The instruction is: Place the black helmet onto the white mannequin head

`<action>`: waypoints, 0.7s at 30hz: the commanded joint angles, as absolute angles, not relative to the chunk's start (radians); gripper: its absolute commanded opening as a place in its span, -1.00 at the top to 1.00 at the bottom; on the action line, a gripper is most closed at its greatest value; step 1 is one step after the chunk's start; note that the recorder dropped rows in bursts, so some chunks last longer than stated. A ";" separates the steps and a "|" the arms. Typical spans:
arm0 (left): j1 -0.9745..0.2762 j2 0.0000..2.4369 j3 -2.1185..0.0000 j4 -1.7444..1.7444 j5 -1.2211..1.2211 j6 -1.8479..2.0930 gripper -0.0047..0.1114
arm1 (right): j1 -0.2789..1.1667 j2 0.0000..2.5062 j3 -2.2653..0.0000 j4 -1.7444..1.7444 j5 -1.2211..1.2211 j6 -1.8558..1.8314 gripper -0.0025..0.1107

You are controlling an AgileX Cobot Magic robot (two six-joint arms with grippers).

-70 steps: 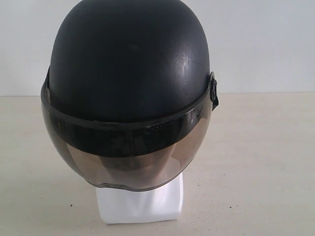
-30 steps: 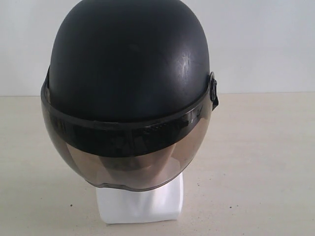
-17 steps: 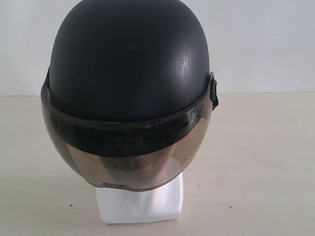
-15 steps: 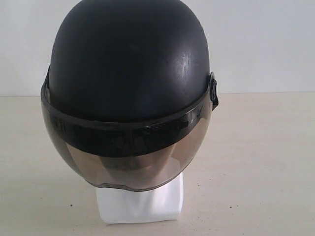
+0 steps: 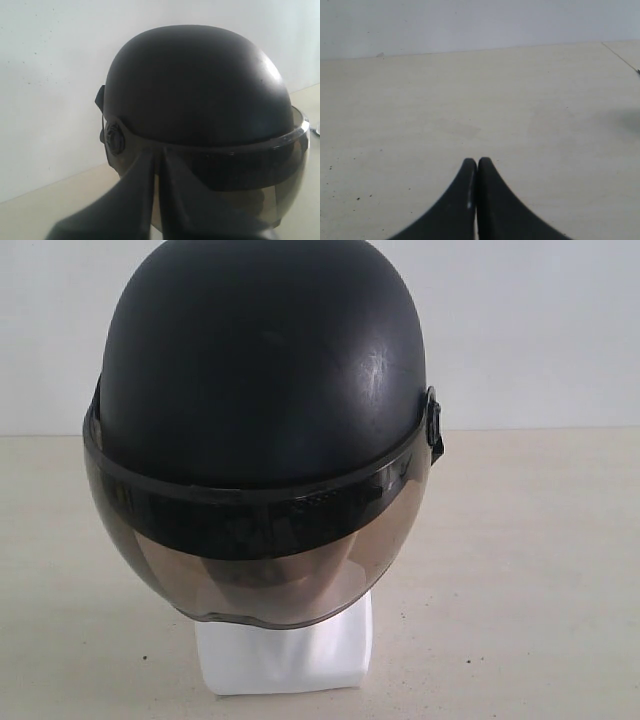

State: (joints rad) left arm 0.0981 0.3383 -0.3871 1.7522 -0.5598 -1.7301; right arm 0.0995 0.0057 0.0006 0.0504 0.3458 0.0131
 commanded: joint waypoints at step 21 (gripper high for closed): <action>0.092 0.332 -0.382 1.114 -0.208 -0.840 0.84 | 0.101 0.000 0.000 0.043 0.332 0.021 0.96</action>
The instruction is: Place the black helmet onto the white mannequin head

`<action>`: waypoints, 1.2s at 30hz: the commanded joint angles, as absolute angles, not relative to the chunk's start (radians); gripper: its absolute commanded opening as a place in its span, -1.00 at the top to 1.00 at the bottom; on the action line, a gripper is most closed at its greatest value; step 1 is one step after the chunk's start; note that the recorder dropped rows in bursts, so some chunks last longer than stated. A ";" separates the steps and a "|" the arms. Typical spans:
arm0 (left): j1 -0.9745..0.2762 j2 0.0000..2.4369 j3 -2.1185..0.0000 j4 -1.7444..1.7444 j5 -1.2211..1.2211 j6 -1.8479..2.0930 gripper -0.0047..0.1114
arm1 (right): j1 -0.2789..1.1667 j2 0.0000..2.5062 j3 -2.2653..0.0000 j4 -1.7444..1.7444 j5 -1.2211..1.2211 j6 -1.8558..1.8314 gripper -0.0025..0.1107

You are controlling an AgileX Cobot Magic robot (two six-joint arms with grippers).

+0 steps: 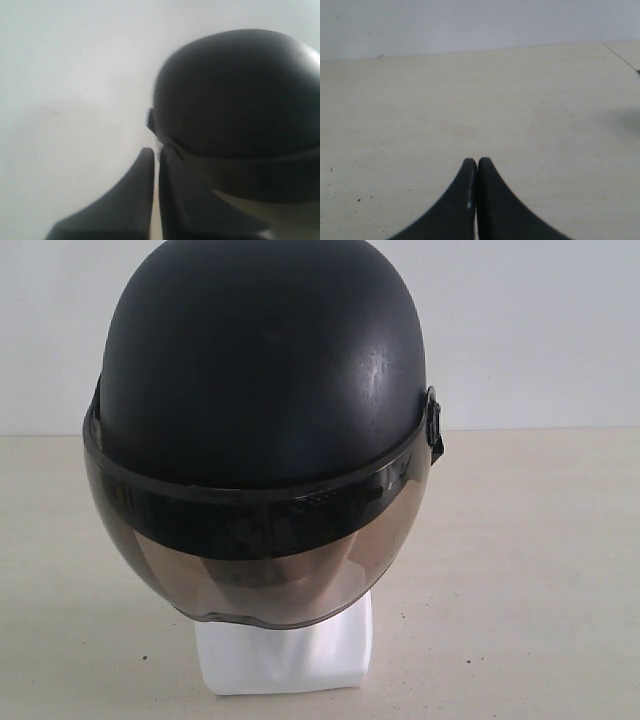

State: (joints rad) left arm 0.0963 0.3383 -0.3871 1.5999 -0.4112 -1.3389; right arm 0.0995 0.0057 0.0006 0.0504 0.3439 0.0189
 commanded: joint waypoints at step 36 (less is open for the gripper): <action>0.092 0.075 0.000 -0.046 0.169 0.159 0.84 | 0.101 0.000 0.000 0.043 0.332 0.021 0.96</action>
State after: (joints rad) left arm 0.0963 0.0801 -0.0037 -0.0207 0.1333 0.1684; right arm 0.0995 0.0057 0.0006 0.0504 0.3421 0.0189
